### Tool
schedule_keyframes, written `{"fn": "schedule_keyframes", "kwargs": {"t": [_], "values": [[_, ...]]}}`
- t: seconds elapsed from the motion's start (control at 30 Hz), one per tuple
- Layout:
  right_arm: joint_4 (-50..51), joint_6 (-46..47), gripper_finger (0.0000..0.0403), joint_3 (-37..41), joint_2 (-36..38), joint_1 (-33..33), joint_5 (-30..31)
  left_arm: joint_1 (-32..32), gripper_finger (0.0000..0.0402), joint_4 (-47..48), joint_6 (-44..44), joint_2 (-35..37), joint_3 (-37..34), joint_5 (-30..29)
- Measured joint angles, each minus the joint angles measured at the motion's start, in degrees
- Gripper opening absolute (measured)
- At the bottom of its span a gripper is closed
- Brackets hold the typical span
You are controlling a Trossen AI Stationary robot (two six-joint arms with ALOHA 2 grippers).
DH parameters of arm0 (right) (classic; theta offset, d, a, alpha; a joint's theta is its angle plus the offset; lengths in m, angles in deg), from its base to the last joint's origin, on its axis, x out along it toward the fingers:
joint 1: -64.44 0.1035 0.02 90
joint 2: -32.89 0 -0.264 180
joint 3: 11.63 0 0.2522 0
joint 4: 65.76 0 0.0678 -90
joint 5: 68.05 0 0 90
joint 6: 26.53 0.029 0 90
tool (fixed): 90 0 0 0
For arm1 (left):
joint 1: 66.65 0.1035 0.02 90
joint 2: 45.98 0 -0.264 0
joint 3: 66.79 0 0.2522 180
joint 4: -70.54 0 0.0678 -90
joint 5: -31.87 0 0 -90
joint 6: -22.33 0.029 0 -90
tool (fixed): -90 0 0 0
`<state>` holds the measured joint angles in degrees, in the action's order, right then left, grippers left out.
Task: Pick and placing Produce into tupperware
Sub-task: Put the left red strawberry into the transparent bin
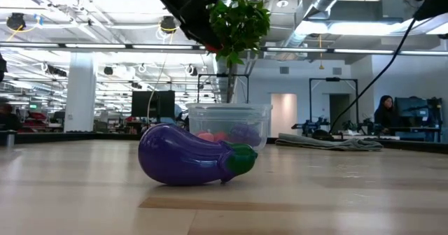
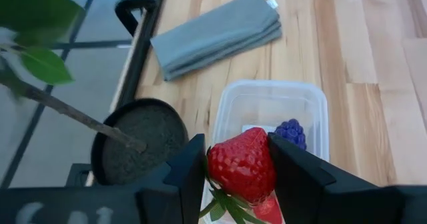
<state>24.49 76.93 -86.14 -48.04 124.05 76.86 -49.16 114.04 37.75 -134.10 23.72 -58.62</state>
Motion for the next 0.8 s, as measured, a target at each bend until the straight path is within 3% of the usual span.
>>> {"fn": "schedule_keyframes", "kwargs": {"t": [0.8], "values": [[-1.3,0.0,0.0244,0.0,0.0,-0.6,0.7,0.5,0.0135,-3.7,-1.4,-12.9,-0.2,4.7]]}}
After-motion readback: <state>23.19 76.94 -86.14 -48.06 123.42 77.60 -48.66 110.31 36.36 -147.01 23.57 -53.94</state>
